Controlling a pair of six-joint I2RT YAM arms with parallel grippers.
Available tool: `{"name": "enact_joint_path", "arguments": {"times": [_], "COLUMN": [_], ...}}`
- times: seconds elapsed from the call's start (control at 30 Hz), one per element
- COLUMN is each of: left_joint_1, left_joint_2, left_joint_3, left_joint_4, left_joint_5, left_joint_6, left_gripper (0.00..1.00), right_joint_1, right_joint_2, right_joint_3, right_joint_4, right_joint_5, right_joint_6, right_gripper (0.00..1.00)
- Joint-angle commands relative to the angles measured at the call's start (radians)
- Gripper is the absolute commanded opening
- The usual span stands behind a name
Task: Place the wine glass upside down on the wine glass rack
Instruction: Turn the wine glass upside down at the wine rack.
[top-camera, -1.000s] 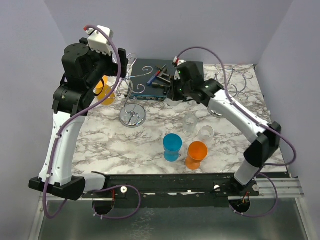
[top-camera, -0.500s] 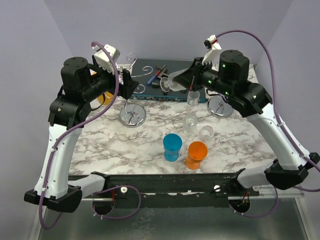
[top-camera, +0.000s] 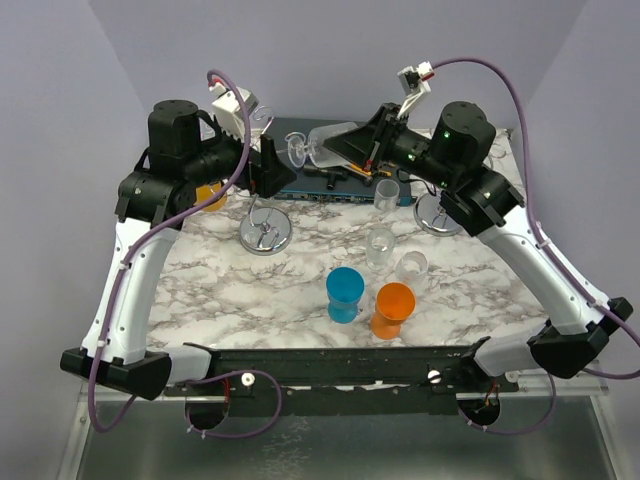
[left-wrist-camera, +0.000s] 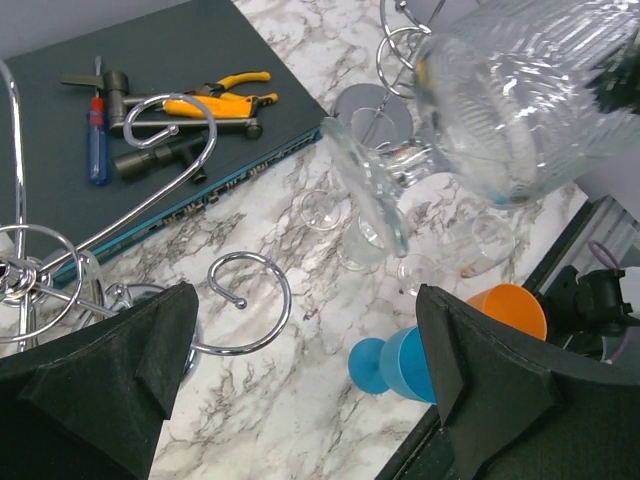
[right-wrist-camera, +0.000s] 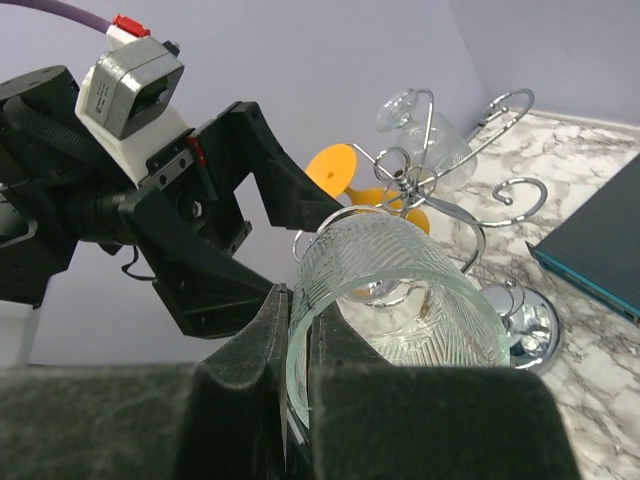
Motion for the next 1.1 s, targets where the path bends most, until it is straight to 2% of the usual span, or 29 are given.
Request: {"name": "enact_joint_path", "arguments": {"times": [0.0,0.23,0.3,0.47,0.53,0.63,0.7,0.8,0.87,1.0,1.07], "left_joint_1": [-0.004,-0.004,-0.004,-0.003,-0.004,-0.004,-0.004,-0.004,-0.004,-0.004,-0.003], "left_joint_2": [0.003,0.027,0.034,0.063,0.072,0.079,0.082,0.085,0.087,0.089,0.092], "left_joint_3": [0.051,0.076,0.086,0.110,0.120,0.127,0.130,0.144,0.157,0.179,0.192], "left_joint_4": [0.012,0.026,0.036,0.041,0.042,0.042,0.042,0.042,0.042,0.042,0.043], "left_joint_5": [0.077,0.067,0.062,0.068,0.070,0.070,0.058,0.030,0.011,-0.031,-0.055], "left_joint_6": [-0.020,-0.004,0.010,0.025,0.027,0.020,0.023,0.059,0.112,0.233,0.294], "left_gripper": [0.99,0.99,0.94,0.67,0.52,0.22,0.09,0.00,0.00,0.00,0.00], "right_joint_1": [0.004,0.005,0.005,0.005,0.005,0.004,0.005,0.008,0.010,0.011,0.010], "right_joint_2": [0.015,0.029,0.034,0.035,0.042,0.051,0.061,0.092,0.106,0.108,0.106], "right_joint_3": [-0.005,-0.039,-0.048,-0.079,-0.084,-0.099,-0.110,-0.098,-0.097,-0.106,-0.114], "right_joint_4": [0.179,0.250,0.275,0.349,0.369,0.407,0.438,0.448,0.449,0.426,0.410], "right_joint_5": [-0.056,-0.094,-0.111,-0.142,-0.155,-0.164,-0.181,-0.215,-0.233,-0.227,-0.223], "right_joint_6": [0.041,0.088,0.106,0.158,0.174,0.195,0.212,0.233,0.245,0.259,0.263], "right_gripper": [0.01,0.01,0.01,0.01,0.01,0.01,0.01,0.01,0.01,0.22,0.37]}}
